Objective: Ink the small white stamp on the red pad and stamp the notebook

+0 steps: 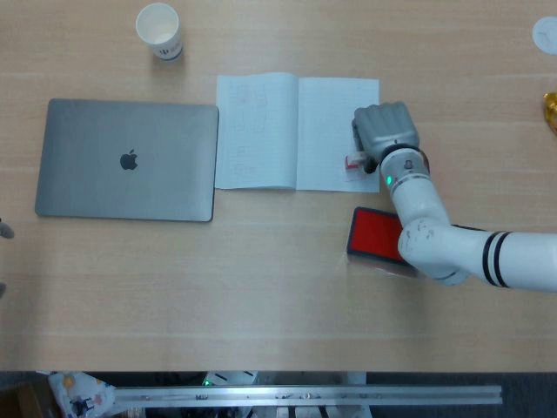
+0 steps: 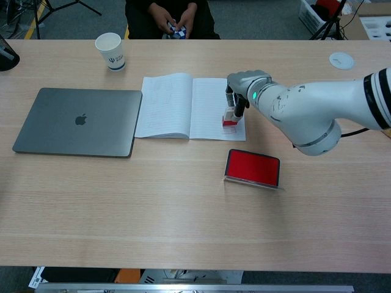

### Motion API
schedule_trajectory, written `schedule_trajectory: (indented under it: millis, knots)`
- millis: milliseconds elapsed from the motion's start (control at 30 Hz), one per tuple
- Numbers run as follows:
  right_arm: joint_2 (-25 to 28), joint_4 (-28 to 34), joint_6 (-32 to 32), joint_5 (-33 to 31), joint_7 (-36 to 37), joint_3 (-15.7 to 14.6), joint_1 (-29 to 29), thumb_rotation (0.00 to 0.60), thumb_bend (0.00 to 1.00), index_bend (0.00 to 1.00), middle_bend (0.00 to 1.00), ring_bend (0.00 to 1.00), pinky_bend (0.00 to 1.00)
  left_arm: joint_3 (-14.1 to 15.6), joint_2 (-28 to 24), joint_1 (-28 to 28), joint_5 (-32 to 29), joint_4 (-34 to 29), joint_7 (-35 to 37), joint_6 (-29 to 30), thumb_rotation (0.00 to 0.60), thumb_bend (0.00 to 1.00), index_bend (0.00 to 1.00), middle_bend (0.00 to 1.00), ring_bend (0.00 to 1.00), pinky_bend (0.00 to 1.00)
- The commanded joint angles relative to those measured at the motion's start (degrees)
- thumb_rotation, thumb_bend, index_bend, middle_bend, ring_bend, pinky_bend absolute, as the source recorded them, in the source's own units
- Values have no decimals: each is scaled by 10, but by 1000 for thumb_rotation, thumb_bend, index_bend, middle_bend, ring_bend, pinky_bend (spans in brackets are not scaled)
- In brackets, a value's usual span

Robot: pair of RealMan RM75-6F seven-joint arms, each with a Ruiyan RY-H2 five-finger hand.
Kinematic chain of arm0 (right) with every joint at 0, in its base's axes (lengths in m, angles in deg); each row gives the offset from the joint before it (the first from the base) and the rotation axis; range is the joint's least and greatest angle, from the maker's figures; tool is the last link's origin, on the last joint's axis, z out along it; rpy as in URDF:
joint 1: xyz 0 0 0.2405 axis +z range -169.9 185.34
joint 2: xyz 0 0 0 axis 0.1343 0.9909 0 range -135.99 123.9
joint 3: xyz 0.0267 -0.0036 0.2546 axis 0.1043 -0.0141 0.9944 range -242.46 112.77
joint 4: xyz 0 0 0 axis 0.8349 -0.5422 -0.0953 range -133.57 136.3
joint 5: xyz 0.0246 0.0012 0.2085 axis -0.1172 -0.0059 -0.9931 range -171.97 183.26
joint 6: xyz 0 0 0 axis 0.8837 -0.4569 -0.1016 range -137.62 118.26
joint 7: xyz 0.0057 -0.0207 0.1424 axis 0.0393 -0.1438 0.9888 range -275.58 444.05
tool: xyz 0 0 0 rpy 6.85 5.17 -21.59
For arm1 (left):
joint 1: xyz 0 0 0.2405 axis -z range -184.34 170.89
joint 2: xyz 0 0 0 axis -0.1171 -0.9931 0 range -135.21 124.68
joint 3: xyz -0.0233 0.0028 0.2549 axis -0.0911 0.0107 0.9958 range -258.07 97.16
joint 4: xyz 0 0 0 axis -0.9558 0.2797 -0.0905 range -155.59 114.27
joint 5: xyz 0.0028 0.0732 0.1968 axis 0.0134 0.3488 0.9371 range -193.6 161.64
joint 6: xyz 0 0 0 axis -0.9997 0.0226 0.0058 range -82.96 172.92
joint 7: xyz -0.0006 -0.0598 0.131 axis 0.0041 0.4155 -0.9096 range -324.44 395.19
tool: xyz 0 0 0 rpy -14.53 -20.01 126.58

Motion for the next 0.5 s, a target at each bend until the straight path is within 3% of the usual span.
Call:
schedule_trajectory:
  millis: [33, 500]
  knots:
    - [-10, -14, 1, -6, -10, 4, 7, 600, 623, 724, 608, 519, 416, 0, 0, 0, -1, 0, 0, -1, 600, 180, 315, 228, 272, 256]
    - [-45, -67, 4, -44, -65, 11, 22, 600, 623, 725, 608, 520, 416, 0, -1, 3, -10, 0, -4, -8, 600, 180, 315, 223, 272, 256]
